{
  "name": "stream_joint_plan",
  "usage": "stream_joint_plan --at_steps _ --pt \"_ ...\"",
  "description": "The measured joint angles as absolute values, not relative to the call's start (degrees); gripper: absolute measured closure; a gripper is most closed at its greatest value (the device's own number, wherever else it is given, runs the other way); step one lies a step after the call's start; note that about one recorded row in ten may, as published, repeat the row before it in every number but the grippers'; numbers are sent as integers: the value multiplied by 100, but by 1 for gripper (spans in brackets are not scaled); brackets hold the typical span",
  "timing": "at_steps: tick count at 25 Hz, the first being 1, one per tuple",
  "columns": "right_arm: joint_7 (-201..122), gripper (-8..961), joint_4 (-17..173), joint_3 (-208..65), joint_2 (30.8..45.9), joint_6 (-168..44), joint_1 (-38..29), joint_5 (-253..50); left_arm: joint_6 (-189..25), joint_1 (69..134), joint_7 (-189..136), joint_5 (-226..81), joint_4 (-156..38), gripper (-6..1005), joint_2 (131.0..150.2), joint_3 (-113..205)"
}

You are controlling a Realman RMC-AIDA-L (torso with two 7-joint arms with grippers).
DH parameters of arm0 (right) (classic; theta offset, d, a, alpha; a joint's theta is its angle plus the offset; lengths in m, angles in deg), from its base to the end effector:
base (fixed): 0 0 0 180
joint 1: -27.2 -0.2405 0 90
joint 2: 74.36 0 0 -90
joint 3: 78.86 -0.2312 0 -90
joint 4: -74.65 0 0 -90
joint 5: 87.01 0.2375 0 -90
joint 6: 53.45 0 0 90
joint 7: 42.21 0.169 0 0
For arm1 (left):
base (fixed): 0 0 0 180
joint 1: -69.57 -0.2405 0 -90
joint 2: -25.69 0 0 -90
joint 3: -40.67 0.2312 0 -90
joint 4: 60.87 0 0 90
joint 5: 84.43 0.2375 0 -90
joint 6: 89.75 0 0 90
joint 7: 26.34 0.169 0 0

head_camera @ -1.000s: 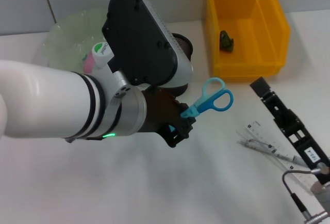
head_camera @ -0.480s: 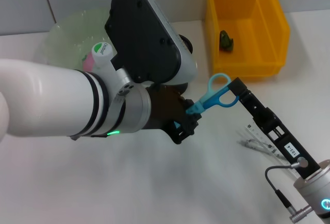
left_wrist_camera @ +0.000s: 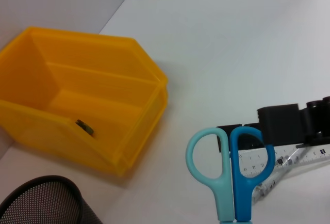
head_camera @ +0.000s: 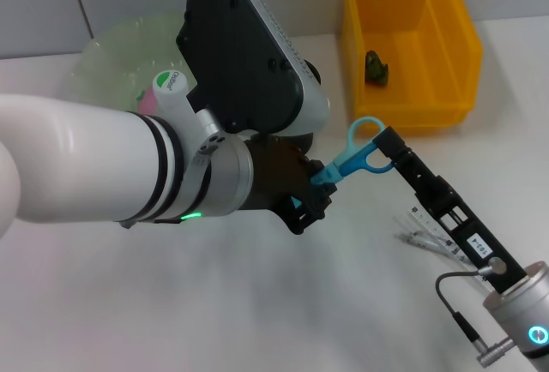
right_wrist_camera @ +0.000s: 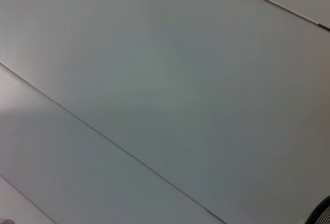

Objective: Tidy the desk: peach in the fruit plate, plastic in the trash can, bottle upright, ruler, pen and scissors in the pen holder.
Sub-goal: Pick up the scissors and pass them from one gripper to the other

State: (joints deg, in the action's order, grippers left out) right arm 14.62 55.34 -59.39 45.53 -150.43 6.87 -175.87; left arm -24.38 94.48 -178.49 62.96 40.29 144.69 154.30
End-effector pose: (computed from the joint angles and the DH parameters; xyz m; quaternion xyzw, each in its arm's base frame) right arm 0.2520 0.2376 -0.0818 -0.6132 0.4652 0.6040 0.2067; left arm -0.0336 0.3095 -0.0853 -0.9759 -0.0640 0.0399 0.2048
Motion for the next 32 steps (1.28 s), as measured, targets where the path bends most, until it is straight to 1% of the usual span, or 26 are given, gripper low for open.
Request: stream_joint_plan --at_steps 6,12,14,24,31,32 --pt "1745 124 5574 -5889 4552 -14796 567 -17587 -2446 9447 -17851 6280 4029 683 14469 15430" --pt "1760 332 5584 -5876 4552 -14800 552 -17587 -2446 9444 -17814 6143 4029 677 14463 15430" --pt "1750 582 5584 -5873 4553 -14824 546 -17587 -2446 9444 -17811 6135 4029 675 14461 15429" --pt "1758 642 5586 -5896 4539 -14848 540 -17682 -2444 9475 -17806 6128 4036 664 14461 15425" --pt "1689 725 5683 -5896 4536 -14922 545 -17795 -2437 9502 -17804 6121 4041 657 14463 15431" --pt "1662 748 5711 -5909 4537 -14942 553 -17839 -2437 9503 -17803 6119 4044 656 14461 15429"
